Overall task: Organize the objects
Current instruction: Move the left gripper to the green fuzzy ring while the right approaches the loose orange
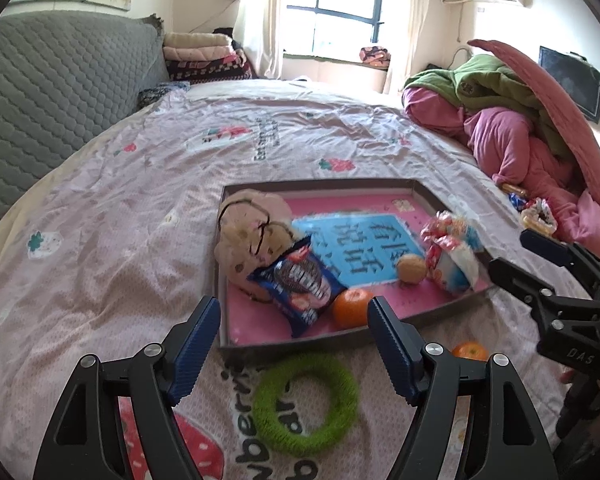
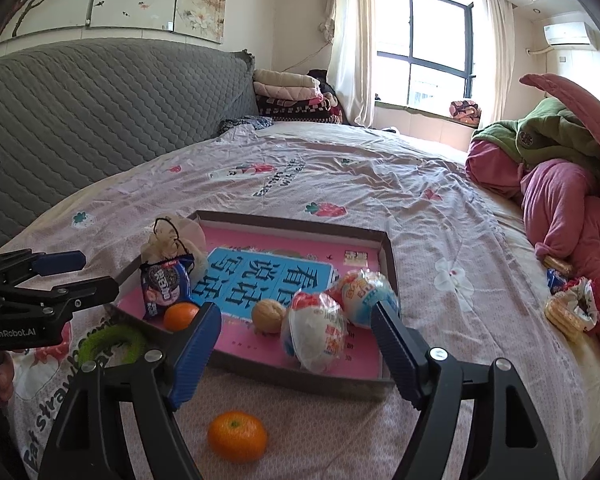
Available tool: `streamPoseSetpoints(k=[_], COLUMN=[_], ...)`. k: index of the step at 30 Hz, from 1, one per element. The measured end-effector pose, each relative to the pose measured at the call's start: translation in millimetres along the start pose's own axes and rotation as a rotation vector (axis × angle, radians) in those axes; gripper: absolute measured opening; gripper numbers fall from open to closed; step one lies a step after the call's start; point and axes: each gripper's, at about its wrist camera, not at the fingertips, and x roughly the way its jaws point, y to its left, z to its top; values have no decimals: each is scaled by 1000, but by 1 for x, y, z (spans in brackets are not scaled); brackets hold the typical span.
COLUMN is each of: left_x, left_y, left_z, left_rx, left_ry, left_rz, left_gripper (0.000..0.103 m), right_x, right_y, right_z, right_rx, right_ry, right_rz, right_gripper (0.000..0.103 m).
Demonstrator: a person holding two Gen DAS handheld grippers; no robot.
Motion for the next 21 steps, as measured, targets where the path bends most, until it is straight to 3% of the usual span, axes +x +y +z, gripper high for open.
streamPoseSetpoints(k=[21], left_x=[13], left_y=[-8], left_z=[-48], left_rx=[34], left_ry=[116], left_rz=[30], left_gripper=[77], right_x=[-15], right_y=[15], right_z=[-42], right_rx=[4], right_ry=[83], right_rz=[17], right_gripper=[77])
